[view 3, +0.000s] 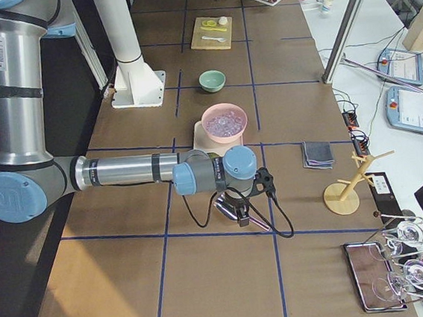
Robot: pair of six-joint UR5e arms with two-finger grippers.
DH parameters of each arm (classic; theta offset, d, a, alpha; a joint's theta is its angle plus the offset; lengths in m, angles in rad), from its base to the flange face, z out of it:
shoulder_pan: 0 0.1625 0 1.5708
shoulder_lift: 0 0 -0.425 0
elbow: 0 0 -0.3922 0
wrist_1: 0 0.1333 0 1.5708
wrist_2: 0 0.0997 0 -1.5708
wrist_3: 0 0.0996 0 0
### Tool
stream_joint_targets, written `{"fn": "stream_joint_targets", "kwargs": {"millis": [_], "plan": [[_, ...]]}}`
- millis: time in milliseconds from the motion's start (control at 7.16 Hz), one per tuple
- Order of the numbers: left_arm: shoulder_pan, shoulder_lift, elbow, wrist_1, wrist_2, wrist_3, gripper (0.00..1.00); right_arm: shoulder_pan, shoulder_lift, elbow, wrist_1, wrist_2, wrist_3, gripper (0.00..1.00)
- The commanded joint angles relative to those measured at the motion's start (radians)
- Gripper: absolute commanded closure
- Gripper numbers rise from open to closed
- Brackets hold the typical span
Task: Put spoon and ice into bowl
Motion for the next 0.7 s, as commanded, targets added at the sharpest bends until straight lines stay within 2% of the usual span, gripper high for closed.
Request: {"fn": "stream_joint_targets", "kwargs": {"millis": [0, 140, 559], "plan": [[0.213, -0.089, 0.011, -0.003, 0.229, -0.079, 0.0, -0.007, -0.002, -0.001, 0.003, 0.001, -0.002, 0.0], [0.256, -0.088, 0.014, -0.003, 0.274, -0.111, 0.0, -0.014, -0.002, -0.002, 0.008, 0.0, -0.006, 0.01], [0.307, -0.091, 0.044, 0.0, 0.282, -0.116, 0.0, -0.025, -0.01, -0.006, 0.026, 0.001, 0.001, 0.01]]}}
